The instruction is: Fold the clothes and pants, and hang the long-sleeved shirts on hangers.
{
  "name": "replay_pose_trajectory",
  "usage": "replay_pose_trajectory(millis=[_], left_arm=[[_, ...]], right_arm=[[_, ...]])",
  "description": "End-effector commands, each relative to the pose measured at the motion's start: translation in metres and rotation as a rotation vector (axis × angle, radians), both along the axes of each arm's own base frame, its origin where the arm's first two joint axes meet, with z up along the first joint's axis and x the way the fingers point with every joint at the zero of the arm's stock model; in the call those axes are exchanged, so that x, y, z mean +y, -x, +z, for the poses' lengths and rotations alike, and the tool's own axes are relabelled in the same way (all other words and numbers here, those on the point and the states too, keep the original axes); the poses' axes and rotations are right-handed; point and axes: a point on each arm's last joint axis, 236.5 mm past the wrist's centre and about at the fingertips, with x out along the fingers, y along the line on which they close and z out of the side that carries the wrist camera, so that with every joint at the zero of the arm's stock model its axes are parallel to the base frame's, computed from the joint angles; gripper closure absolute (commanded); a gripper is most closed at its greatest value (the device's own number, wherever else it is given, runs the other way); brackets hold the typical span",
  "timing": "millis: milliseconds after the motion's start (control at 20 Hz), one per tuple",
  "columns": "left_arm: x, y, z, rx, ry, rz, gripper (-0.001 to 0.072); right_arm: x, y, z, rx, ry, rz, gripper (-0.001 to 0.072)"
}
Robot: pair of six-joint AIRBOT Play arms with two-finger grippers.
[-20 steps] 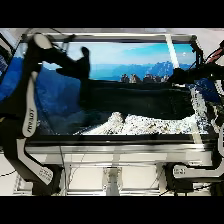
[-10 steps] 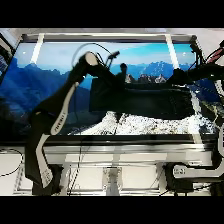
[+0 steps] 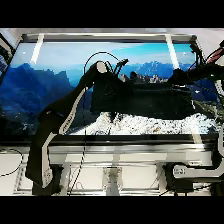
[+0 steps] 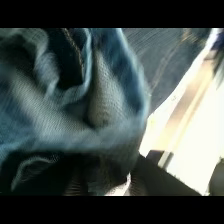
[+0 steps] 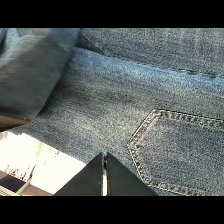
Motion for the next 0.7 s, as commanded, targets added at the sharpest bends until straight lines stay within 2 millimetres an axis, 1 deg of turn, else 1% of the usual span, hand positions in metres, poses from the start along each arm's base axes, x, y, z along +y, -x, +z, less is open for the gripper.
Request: replay_pose_trajectory(millis=[0,150,250,300,350,400,450,500,550,600,650], left_arm=[[-0.012,0.001,0.013,0.003,0.076,-0.004,0.0329],[-0.022,0.007,0.030,-0.001,0.163,-0.039,0.0328],[-0.029,0.010,0.048,-0.005,0.244,-0.059,0.0328],[-0.026,0.007,0.056,-0.006,0.272,-0.053,0.0328],[-0.017,-0.002,0.061,-0.018,0.273,-0.034,0.0332],[0.000,-0.014,0.062,-0.033,0.248,-0.006,0.0357],[0.026,-0.031,0.059,-0.040,0.183,0.043,0.0371],[0.061,-0.047,0.051,-0.028,0.086,0.112,0.0374],[0.097,-0.058,0.042,-0.020,-0.014,0.164,0.0450],[0.142,-0.068,0.030,-0.010,-0.133,0.226,0.0487],[0.185,-0.075,0.020,0.013,-0.235,0.304,0.0487]], right_arm=[[0.001,0.000,0.000,0.000,-0.004,0.000,0.0683],[0.008,-0.002,0.005,-0.009,-0.039,0.003,0.0683],[0.019,-0.002,0.009,-0.013,-0.066,0.020,0.0684],[0.026,0.001,0.007,-0.007,-0.059,0.043,0.0684],[0.038,0.006,0.003,-0.001,-0.045,0.103,0.0683],[0.053,0.013,-0.001,0.007,-0.035,0.176,0.0683],[0.071,0.020,-0.009,0.014,-0.026,0.246,0.0683],[0.087,0.027,-0.017,0.016,-0.008,0.309,0.0683],[0.102,0.030,-0.026,0.010,0.015,0.362,0.0683],[0.118,0.032,-0.036,-0.001,0.044,0.409,0.0683],[0.135,0.033,-0.044,-0.013,0.068,0.444,0.0669]])
